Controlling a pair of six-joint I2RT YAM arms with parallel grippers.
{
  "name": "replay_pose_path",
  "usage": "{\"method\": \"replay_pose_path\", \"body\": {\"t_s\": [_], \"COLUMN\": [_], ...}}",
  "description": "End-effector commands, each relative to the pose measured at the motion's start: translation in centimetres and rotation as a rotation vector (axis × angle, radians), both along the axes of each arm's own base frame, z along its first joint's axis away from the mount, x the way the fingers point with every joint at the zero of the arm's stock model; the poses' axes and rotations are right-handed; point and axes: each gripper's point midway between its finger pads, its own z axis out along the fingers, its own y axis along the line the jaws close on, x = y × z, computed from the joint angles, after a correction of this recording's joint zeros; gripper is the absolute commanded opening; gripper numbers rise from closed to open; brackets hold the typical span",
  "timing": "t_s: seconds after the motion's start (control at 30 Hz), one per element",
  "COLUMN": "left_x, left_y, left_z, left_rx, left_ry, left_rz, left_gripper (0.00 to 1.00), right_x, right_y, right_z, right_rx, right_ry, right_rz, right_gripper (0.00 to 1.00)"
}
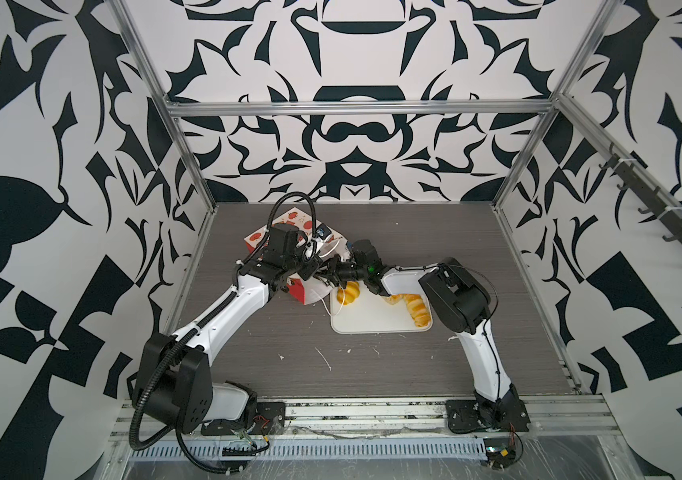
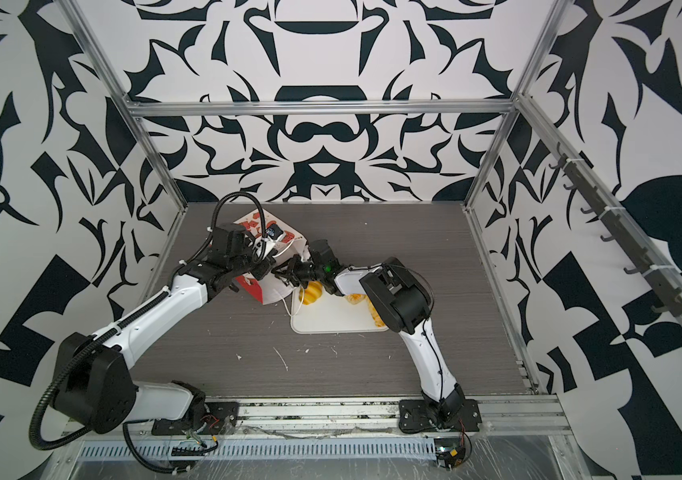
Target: Take the fake bread out of the paper bag
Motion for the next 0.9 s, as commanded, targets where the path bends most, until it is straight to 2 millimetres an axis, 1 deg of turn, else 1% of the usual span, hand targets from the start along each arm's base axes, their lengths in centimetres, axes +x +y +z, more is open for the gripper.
{"method": "replay_pose_path", "body": {"t_s": [0.0,0.17,0.37,0.63,0.73,0.8,0.87], "left_x": [0.1,0.8,1.0,1.6,1.8,1.9,1.9], "left_y": [-0.9,-0.4,-0.2,0.3,0.4,0.4,0.3], "left_z": [1.7,1.8,1.8,1.8,1.8,1.6,1.4], "left_rx": [-0.04,-0.035,-0.032,-0.016,-0.014,-0.013,-0.015], "left_ry": [-0.067,-0.086,-0.098,-0.124,-0.133,-0.129,-0.124], "left_rz": [-0.036,-0.004,0.008,0.042,0.053,0.052,0.049], "left_gripper": [0.0,0.0,0.0,0.0,0.0,0.0,0.0], "right_x": [-0.3,-0.8,-1.6,-2.7,-3.3,-3.7,-3.7], "right_y": [-0.1,-1.1,-2.1,-3.0,-3.5,-4.2,-4.8], "right_z": [6.2,7.0,8.1,8.4,8.5,8.4,8.5], "right_rx": [0.064,0.035,-0.014,-0.01,-0.05,-0.107,-0.129], "right_ry": [-0.166,-0.198,-0.24,-0.23,-0.258,-0.285,-0.295], "right_rz": [0.024,0.028,0.049,0.085,0.115,0.13,0.128], "right_gripper": [0.0,0.0,0.0,0.0,0.0,0.0,0.0]}}
